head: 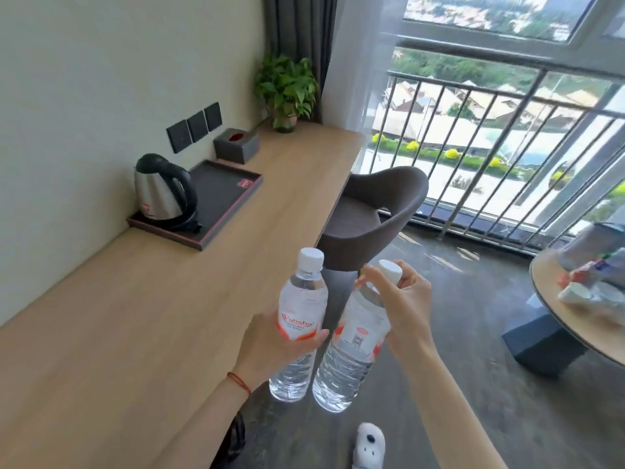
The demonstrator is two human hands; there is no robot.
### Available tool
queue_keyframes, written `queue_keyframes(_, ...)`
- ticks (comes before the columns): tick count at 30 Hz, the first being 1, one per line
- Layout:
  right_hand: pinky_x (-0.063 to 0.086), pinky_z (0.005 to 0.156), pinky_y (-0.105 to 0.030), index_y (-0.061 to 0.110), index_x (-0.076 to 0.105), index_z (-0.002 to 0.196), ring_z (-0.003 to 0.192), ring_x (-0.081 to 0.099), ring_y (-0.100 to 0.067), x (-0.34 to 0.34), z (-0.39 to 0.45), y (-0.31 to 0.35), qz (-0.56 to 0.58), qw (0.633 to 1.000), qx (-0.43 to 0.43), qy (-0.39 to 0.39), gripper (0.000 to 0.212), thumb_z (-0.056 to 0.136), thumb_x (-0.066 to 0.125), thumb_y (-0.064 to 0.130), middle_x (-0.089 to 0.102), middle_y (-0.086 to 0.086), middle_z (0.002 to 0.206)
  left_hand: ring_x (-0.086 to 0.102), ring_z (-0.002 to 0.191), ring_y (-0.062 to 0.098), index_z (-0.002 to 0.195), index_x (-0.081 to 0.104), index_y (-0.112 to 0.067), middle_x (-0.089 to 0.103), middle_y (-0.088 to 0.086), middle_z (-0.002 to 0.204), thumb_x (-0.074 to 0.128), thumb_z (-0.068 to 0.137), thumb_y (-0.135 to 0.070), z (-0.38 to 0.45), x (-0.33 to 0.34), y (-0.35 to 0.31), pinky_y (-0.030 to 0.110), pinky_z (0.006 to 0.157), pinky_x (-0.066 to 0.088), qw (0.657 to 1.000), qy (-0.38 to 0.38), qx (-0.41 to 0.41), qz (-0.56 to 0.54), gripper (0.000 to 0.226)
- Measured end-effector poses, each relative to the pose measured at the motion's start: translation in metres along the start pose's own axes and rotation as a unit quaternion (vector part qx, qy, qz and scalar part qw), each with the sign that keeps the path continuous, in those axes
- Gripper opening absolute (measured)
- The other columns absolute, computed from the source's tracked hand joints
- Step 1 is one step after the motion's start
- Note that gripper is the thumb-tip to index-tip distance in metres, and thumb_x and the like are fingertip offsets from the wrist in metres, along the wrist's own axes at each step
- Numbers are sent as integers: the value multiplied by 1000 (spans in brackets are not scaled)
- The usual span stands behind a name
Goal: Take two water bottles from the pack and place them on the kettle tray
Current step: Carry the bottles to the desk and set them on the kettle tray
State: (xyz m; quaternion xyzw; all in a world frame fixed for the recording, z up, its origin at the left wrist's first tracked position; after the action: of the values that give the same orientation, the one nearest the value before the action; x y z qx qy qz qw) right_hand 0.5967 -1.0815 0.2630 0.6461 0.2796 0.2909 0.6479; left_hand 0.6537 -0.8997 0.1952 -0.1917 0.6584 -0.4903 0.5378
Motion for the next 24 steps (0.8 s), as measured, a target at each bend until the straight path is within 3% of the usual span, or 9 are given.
queue_keyframes(3, 51, 52, -14, 17, 63, 75, 60, 70, -5, -6, 63, -3, 9, 999, -19, 31, 15, 75, 76, 24, 72, -8, 74, 64, 60, -4, 75, 48, -48, 58, -26, 67, 74, 58, -56, 51, 29, -3, 0, 50, 47, 999, -34, -16, 20, 32)
queue_keyframes(5, 53, 54, -18, 17, 62, 74, 62, 69, -10, -7, 109, -1, 15, 997, -32, 64, 16, 71, 76, 27, 72, -13, 77, 63, 62, -1, 76, 47, -47, 58, -26, 69, 73, 60, -56, 86, 46, -7, 2, 52, 47, 997, -60, -30, 24, 33)
queue_keyframes(11, 55, 58, -28, 20, 62, 64, 61, 67, -18, 10, 228, 10, 5, 985, -40, 171, 20, 76, 76, 11, 72, -20, 71, 66, 73, 3, 80, 49, -46, 62, -23, 79, 71, 57, -61, 166, 70, -23, 9, 61, 52, 985, -130, -111, -6, 35)
queue_keyframes(15, 54, 50, -17, 12, 63, 67, 53, 66, -6, 42, 299, 2, 13, 977, -20, 210, 16, 75, 77, 13, 71, 3, 57, 68, 77, 1, 82, 53, -45, 68, -19, 82, 69, 49, -67, 216, 67, -19, 16, 65, 56, 973, -176, -147, -22, 43)
queue_keyframes(18, 52, 50, -19, -3, 62, 72, 51, 63, -8, 76, 343, -12, 13, 970, -7, 242, 18, 72, 75, 9, 70, 2, 56, 68, 77, 0, 83, 56, -44, 70, -19, 79, 71, 48, -66, 253, 62, -7, 10, 62, 54, 962, -204, -180, -35, 44)
queue_keyframes(21, 51, 50, -21, -6, 61, 71, 52, 62, -10, 115, 380, -23, 6, 965, -10, 262, 24, 68, 75, 13, 70, -3, 58, 65, 76, -12, 81, 56, -49, 68, -34, 75, 69, 44, -71, 292, 50, 8, 4, 56, 49, 953, -230, -195, -38, 46)
queue_keyframes(24, 47, 46, -18, -5, 58, 67, 48, 56, -7, 155, 412, -28, -3, 959, -3, 282, 24, 67, 75, 12, 66, 1, 54, 64, 76, -13, 85, 56, -52, 62, -44, 84, 74, 44, -67, 328, 35, 21, 11, 63, 55, 945, -249, -210, -32, 47)
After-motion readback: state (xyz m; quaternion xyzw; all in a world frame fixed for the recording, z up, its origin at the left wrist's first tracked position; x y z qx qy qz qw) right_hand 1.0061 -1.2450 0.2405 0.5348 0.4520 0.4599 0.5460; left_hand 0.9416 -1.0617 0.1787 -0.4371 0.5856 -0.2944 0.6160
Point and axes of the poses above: each hand's wrist, its own z-axis towards the middle knuckle, its own x-axis out of the palm, y = z × x, the point moved 3 cm from there along z, towards the middle knuckle
